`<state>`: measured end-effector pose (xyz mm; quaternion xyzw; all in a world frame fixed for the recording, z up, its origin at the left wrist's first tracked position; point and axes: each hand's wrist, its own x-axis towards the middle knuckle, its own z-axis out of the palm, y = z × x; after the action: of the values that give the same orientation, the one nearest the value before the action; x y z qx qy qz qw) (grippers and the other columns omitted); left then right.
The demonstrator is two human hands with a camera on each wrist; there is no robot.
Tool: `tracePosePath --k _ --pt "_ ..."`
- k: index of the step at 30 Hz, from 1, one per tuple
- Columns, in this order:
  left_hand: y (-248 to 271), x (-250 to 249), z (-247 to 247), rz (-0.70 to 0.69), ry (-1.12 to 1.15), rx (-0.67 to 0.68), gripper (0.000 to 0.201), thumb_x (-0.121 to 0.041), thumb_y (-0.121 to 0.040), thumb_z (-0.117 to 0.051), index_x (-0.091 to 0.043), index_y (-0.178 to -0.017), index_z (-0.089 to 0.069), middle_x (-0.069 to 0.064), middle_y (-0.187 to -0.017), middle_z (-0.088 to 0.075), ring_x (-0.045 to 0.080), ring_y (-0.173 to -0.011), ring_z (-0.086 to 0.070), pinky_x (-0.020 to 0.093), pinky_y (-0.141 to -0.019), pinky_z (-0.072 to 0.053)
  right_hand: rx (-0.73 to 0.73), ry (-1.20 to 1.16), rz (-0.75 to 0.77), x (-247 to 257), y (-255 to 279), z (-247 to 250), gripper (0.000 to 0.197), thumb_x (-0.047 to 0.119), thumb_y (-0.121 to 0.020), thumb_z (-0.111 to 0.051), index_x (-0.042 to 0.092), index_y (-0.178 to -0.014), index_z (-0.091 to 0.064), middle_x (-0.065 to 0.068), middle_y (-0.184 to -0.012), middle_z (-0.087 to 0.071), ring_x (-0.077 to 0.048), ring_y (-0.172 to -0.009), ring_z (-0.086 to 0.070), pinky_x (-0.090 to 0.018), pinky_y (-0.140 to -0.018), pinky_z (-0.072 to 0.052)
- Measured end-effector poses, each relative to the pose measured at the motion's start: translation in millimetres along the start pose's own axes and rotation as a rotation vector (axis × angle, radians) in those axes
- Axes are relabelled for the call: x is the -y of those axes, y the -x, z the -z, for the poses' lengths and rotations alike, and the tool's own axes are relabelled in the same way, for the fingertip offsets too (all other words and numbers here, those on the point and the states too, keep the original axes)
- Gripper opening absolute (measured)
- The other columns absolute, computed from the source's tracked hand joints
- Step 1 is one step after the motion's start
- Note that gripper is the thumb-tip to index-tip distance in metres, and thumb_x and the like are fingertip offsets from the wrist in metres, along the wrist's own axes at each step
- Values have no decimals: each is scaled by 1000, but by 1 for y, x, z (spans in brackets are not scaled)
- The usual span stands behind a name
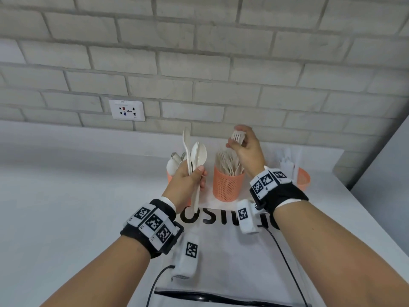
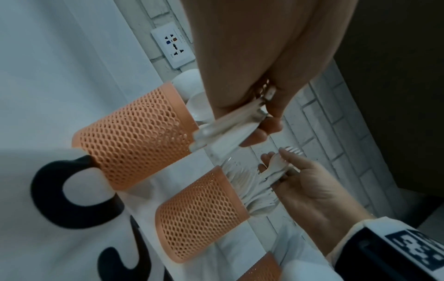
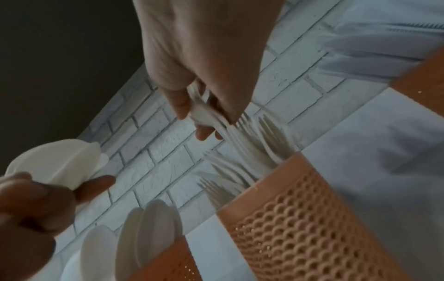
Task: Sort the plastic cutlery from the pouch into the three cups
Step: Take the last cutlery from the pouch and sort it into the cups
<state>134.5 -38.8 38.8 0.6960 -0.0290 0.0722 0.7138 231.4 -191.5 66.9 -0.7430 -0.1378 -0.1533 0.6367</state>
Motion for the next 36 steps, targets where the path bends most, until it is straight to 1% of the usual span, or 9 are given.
tracePosePath --k 4,7,11,15,19,22,27,32,36 --pt "-1 3 3 -6 -6 26 15 -13 -98 -41 -2 -106 -47 -6 -62 -51 10 -53 -47 17 -53 -45 -59 227 153 -3 -1 0 29 2 -90 -49 18 -113 -54 -7 -80 -56 -22 -77 -57 -29 -76 -46" --pt "-1 3 2 4 -2 29 14 -13 -98 -42 -2 -106 -46 -6 -66 -54 9 -54 -48 18 -53 -46 79 722 149 -11 1 1 30 -1 -88 -43 10 -99 -69 -8 -105 -62 -26 -107 -49 -34 -89 -33" --pt "1 0 0 -5 -15 48 9 -13 -98 -43 -11 -91 -49 1 -79 -54 12 -59 -47 22 -57 -47 139 917 207 -12 4 1 27 6 -90 -47 11 -109 -67 -11 -123 -52 -29 -124 -36 -36 -98 -24" --pt "2 -2 1 -8 -27 58 13 -12 -97 -44 -12 -85 -48 4 -73 -50 9 -56 -48 25 -63 -45 77 491 296 27 21 -10 35 28 -95 -49 13 -126 -52 -11 -121 -51 -23 -114 -48 -34 -96 -41" --pt "5 -9 -10 -102 -180 83 9 -5 -95 -45 -13 -92 -49 -1 -68 -52 2 -55 -52 14 -56 -46 276 88 -101 49 45 -37 88 43 -67 -78 31 -138 -26 -7 -109 -58 -22 -98 -61 -35 -85 -51" --pt "8 -7 -13 -151 -276 130 14 -3 -93 -48 -17 -96 -48 -2 -74 -54 9 -67 -55 18 -65 -48 143 -164 -229 48 44 -44 59 3 -79 -66 19 -129 -40 -11 -94 -60 -26 -78 -66 -43 -78 -55" --pt "9 -9 8 -142 -420 215 12 -18 -89 -59 -19 -100 -54 -8 -76 -53 -6 -67 -52 9 -63 -42 113 -314 -210 46 40 -43 38 -3 -90 -50 18 -120 -41 -7 -75 -53 -17 -60 -57 -38 -66 -54" --pt "-20 -9 54 -169 -296 -265 22 -9 -88 -58 -16 -108 -59 3 -99 -57 15 -90 -54 21 -76 -44 -152 -397 -85 50 24 -40 37 -6 -92 -43 21 -116 -37 -4 -73 -52 -14 -54 -52 -30 -59 -51" --pt "-33 5 72 94 -312 -67 85 3 -70 -67 -21 -141 -27 7 -139 -36 19 -117 -42 28 -88 -42 -293 -403 14 46 14 -53 41 -7 -90 -44 23 -118 -36 -3 -73 -53 -10 -51 -52 -32 -61 -52"
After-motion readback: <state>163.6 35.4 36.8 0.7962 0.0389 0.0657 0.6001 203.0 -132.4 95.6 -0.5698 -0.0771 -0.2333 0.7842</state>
